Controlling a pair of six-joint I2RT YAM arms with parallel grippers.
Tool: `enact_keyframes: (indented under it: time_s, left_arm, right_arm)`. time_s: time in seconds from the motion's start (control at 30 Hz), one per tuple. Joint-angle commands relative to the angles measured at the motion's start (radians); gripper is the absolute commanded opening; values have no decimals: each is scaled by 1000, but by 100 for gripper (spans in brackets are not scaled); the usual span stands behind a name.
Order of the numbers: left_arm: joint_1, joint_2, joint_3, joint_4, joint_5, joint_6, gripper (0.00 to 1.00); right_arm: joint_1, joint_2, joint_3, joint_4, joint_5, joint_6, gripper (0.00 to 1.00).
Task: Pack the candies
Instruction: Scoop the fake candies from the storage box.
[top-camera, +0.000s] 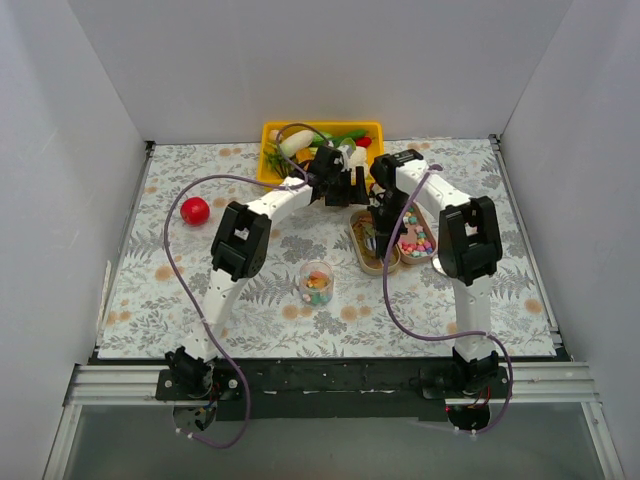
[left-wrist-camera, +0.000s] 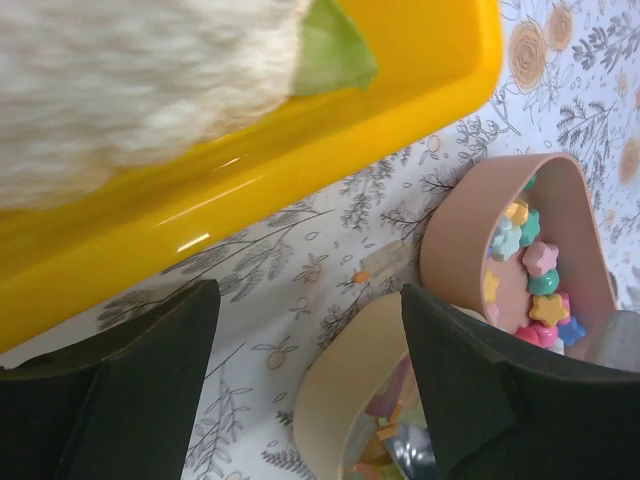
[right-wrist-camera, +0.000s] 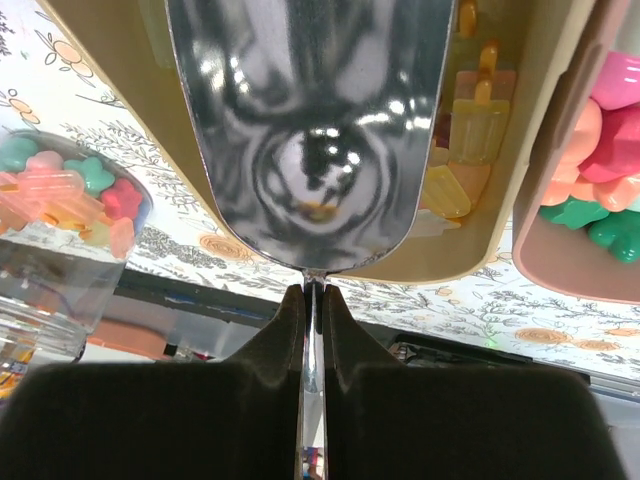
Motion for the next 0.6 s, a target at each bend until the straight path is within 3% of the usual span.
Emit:
enact_keyframes:
  time_s: [0.0, 0.3, 0.57]
  left_arm:
    - [-33, 36, 33, -92, -42, 63, 73]
    - [-60, 7, -70, -59, 53, 179, 64]
    - [-66, -74, -235, 6, 160, 209, 46]
  right_arm:
    - [18, -37, 4, 2, 35, -7, 1]
    - [21, -73, -50, 3, 35, 3, 1]
    - [10, -117, -137, 26, 35, 15, 1]
